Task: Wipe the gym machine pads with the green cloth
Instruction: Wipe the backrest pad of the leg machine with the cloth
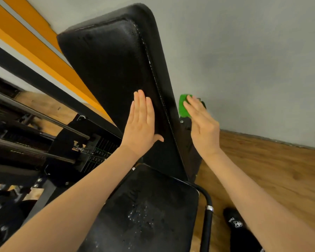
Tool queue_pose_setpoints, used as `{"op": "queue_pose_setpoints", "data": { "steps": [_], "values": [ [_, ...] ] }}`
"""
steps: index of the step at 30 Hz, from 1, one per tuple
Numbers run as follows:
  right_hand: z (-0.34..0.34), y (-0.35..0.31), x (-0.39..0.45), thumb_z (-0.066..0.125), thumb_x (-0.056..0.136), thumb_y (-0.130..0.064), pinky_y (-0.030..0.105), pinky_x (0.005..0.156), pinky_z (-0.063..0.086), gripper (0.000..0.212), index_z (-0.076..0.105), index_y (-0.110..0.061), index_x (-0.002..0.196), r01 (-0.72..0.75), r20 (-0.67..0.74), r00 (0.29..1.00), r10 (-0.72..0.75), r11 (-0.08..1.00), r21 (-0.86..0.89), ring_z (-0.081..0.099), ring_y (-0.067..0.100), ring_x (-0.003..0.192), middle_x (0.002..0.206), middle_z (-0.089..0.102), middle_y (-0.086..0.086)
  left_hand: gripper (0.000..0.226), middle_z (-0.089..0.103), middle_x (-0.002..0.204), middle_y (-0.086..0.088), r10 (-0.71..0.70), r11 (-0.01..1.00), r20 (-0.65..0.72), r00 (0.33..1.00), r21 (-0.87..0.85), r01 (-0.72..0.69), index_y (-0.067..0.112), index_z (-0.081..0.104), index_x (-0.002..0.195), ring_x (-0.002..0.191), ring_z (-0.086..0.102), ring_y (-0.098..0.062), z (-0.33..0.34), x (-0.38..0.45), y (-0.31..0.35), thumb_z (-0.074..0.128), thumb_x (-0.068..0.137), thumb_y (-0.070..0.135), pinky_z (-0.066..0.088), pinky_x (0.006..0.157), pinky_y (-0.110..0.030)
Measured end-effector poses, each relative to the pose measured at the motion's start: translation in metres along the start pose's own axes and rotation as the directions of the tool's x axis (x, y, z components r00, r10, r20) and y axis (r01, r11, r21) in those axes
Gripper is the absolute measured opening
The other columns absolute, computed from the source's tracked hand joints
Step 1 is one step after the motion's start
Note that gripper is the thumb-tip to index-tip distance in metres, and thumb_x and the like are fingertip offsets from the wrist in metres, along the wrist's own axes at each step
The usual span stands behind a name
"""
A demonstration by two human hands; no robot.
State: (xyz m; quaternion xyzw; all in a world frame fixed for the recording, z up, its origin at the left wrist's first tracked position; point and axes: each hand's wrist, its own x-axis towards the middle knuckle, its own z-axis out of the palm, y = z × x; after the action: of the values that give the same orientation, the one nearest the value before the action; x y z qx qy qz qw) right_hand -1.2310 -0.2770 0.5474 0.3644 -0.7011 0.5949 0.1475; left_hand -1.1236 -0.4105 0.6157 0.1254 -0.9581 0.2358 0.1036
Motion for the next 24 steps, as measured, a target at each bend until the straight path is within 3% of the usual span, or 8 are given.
{"op": "queue_pose_setpoints", "data": {
  "steps": [3, 6, 10, 14, 16, 19, 21, 24],
  "values": [
    [0.010, -0.008, 0.019, 0.042, 0.091, -0.004, 0.025, 0.112, 0.027, 0.034, 0.056, 0.002, 0.121, 0.055, -0.051, 0.997, -0.053, 0.998, 0.036, 0.046, 0.026, 0.124, 0.127, 0.055, 0.019, 0.137, -0.002, 0.143, -0.037, 0.014, 1.000, 0.013, 1.000, 0.010, -0.015, -0.010, 0.003, 0.143, 0.135, -0.001, -0.048, 0.007, -0.003, 0.003, 0.085, 0.054, 0.056, 0.009, 0.113, -0.053],
    [0.031, -0.009, 0.000, 0.043, 0.090, -0.002, 0.025, 0.112, 0.027, 0.035, 0.054, 0.003, 0.123, 0.077, -0.005, 0.997, -0.077, 0.996, 0.049, 0.044, 0.024, 0.124, 0.128, 0.054, 0.020, 0.142, 0.004, 0.144, -0.039, 0.002, 0.999, -0.025, 1.000, 0.039, -0.001, -0.014, 0.007, 0.141, 0.135, 0.003, -0.049, 0.013, -0.001, 0.006, 0.085, 0.051, 0.061, 0.012, 0.112, -0.054],
    [0.044, 0.009, -0.052, 0.042, 0.088, -0.005, 0.026, 0.111, 0.027, 0.038, 0.046, -0.001, 0.126, -0.024, 0.010, 1.000, 0.024, 0.997, 0.070, 0.040, 0.016, 0.127, 0.132, 0.046, 0.010, 0.144, 0.022, 0.142, -0.046, -0.031, 1.000, -0.066, 0.997, -0.006, 0.030, -0.017, 0.011, 0.140, 0.136, 0.016, -0.052, 0.023, 0.002, 0.007, 0.089, 0.044, 0.058, 0.014, 0.111, -0.056],
    [0.041, 0.027, -0.099, 0.059, 0.078, 0.015, 0.029, 0.112, 0.025, 0.053, 0.045, -0.002, 0.126, -0.160, 0.165, 0.974, 0.153, 0.987, 0.033, 0.042, 0.020, 0.126, 0.132, 0.047, 0.009, 0.143, 0.022, 0.143, -0.045, -0.036, 0.999, -0.053, 0.998, -0.003, 0.036, -0.017, 0.008, 0.141, 0.136, 0.005, -0.047, 0.025, 0.001, 0.008, 0.083, 0.051, 0.065, 0.013, 0.112, -0.055],
    [0.033, 0.028, -0.099, 0.060, 0.077, 0.017, 0.035, 0.107, 0.034, 0.052, 0.049, 0.000, 0.124, -0.153, 0.200, 0.968, 0.149, 0.988, 0.005, 0.045, 0.021, 0.123, 0.129, 0.053, 0.012, 0.142, 0.021, 0.144, -0.044, -0.039, 0.999, -0.051, 0.998, 0.011, 0.039, -0.016, 0.007, 0.141, 0.136, 0.004, -0.047, 0.024, -0.001, 0.009, 0.082, 0.052, 0.066, 0.014, 0.113, -0.054],
    [0.018, 0.017, -0.074, 0.045, 0.087, -0.005, 0.030, 0.108, 0.033, 0.037, 0.053, 0.001, 0.123, -0.139, 0.132, 0.982, 0.135, 0.990, 0.023, 0.047, 0.022, 0.123, 0.128, 0.056, 0.014, 0.140, 0.020, 0.145, -0.043, -0.044, 0.999, -0.083, 0.996, -0.020, 0.043, -0.013, 0.008, 0.143, 0.136, 0.003, -0.047, 0.022, -0.002, 0.011, 0.086, 0.051, 0.059, 0.014, 0.113, -0.054],
    [0.013, 0.008, -0.051, 0.042, 0.088, -0.008, 0.021, 0.111, 0.026, 0.038, 0.054, 0.001, 0.124, -0.120, 0.048, 0.992, 0.118, 0.992, 0.050, 0.045, 0.020, 0.124, 0.130, 0.053, 0.012, 0.139, 0.021, 0.145, -0.044, -0.044, 0.998, -0.118, 0.992, -0.058, 0.037, -0.012, 0.011, 0.143, 0.138, 0.007, -0.047, 0.023, -0.002, 0.011, 0.090, 0.048, 0.052, 0.016, 0.112, -0.055],
    [0.019, -0.003, -0.028, 0.041, 0.090, -0.009, 0.020, 0.111, 0.027, 0.038, 0.054, 0.000, 0.124, -0.082, -0.018, 0.996, 0.084, 0.993, 0.079, 0.043, 0.020, 0.125, 0.130, 0.052, 0.013, 0.132, 0.019, 0.145, -0.043, -0.030, 0.991, -0.155, 0.987, -0.134, 0.009, -0.011, 0.013, 0.143, 0.139, 0.013, -0.050, 0.025, -0.004, 0.009, 0.091, 0.051, 0.043, 0.014, 0.116, -0.052]
  ]
}}
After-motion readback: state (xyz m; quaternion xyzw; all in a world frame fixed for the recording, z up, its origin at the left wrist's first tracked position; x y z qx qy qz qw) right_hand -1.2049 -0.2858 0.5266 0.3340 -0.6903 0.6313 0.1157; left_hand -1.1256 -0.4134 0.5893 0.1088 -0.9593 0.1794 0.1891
